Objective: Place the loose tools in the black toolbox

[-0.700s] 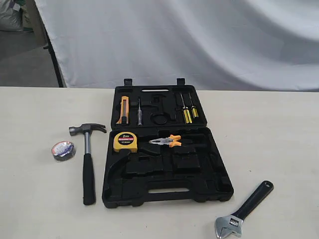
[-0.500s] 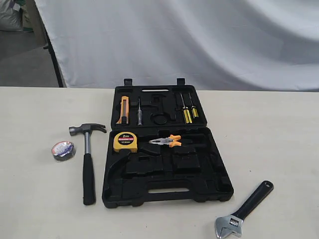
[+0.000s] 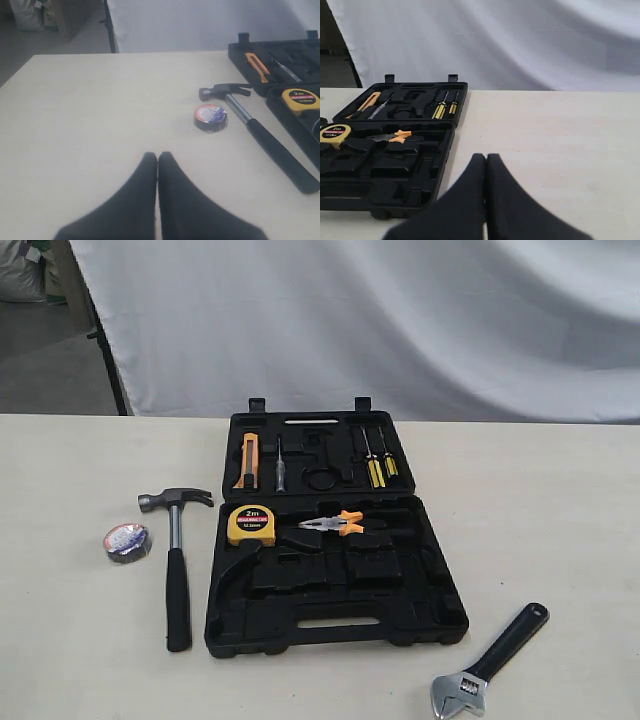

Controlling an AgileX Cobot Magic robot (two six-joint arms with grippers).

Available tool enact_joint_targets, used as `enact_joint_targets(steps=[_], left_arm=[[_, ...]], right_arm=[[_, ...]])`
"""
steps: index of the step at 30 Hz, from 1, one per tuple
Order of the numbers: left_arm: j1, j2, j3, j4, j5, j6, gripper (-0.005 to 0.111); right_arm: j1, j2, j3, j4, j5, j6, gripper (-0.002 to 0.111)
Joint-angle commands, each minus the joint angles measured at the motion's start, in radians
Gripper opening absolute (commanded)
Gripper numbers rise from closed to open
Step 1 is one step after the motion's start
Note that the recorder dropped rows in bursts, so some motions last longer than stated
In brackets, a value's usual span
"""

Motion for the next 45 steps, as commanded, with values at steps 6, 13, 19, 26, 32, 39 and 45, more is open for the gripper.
enact_joint_targets(steps=[6, 13, 19, 26, 32, 39, 45], left_arm=[[0.025, -0.003, -0.003, 0.004, -0.007, -0.005, 0.001], [0.025, -0.003, -0.003, 0.004, -0.007, -0.005, 0.001], [0.025, -0.003, -0.003, 0.004, -0.007, -0.005, 0.001], [0.025, -0.003, -0.003, 0.004, -0.007, -0.005, 0.001], [0.025, -0.003, -0.003, 0.004, -0.007, -0.005, 0.001], [0.025, -0.003, -0.003, 0.004, -0.007, -0.005, 0.001], [0.025, -0.003, -0.003, 0.004, -0.007, -0.005, 0.001]], right_arm=[[-0.006, -0.007, 0.003, -0.011, -0.006, 0.001, 0.000], [-0.006, -0.007, 0.003, -0.011, -0.006, 0.001, 0.000], [-0.006, -0.007, 0.003, -0.011, -0.006, 0.001, 0.000], [-0.006, -0.007, 0.003, -0.011, -0.006, 0.001, 0.000], [-0.006, -0.007, 0.003, -0.011, -0.006, 0.001, 0.000], [-0.006, -0.007, 0.003, -0.011, -0.006, 0.001, 0.000], [-0.006, -0.007, 0.003, -0.011, -0.063, 0.001, 0.000]])
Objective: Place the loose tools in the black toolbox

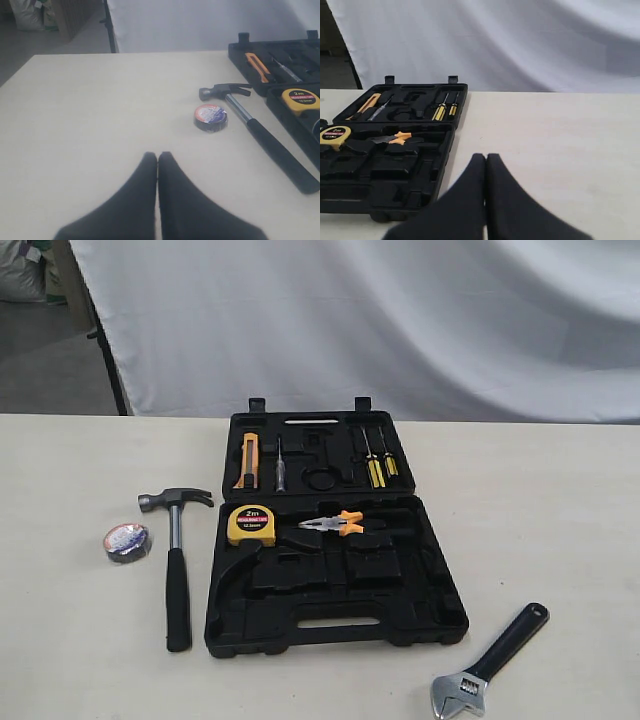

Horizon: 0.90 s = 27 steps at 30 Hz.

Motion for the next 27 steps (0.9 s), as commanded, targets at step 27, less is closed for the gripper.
enact_joint_targets(steps=[27], left_arm=[[0.025, -0.003, -0.003, 0.004, -0.007, -0.005, 0.001]], right_arm=[[-0.006, 0.226, -0.164, -0.089, -0.545, 0.356, 0.000]])
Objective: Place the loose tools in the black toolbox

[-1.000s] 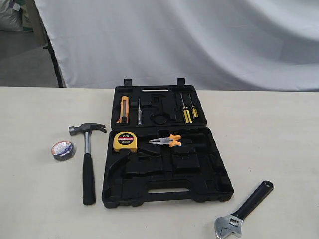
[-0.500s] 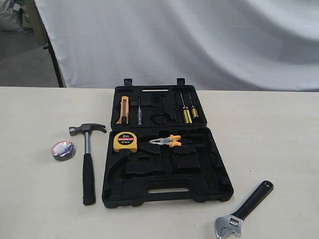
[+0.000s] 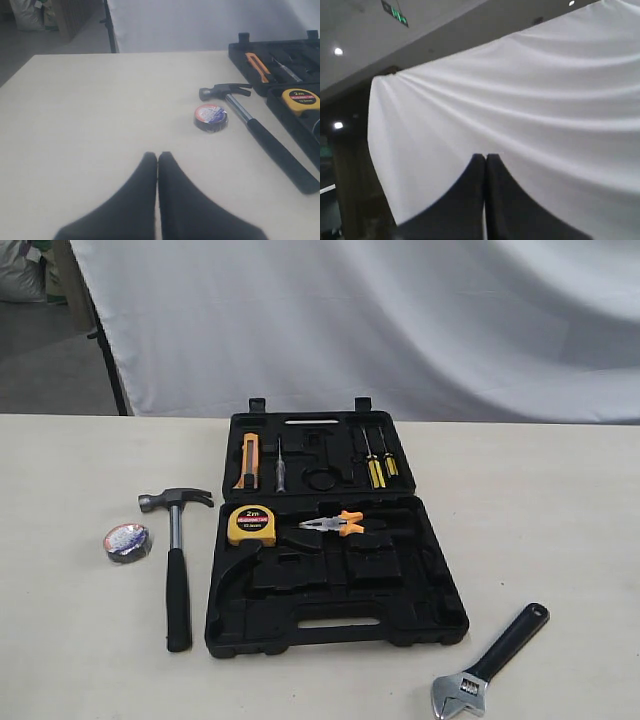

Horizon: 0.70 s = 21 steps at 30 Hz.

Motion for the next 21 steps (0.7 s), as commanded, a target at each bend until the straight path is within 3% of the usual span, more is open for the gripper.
enact_joint_targets(steps=[1, 9, 15, 21], left_arm=[[0.025, -0.003, -0.003, 0.004, -0.007, -0.005, 0.001], [0.025, -0.003, -0.003, 0.004, -0.007, -0.005, 0.001], [0.025, -0.003, -0.003, 0.004, -0.007, -0.005, 0.001], [0.025, -0.003, -0.003, 0.004, -0.007, -0.005, 0.001]], right_arm=[[-0.006, 0.210, -0.083, -0.110, 0.146, 0.030, 0.000], [0.015, 0.676, -0.105, -0.341, 0.029, 0.214, 0.000], [0.150, 0.963, -0.244, -0.477, 0.058, 0.275, -0.001], [0.272, 1.192, -0.563, -0.477, 0.471, 0.196, -0.001]])
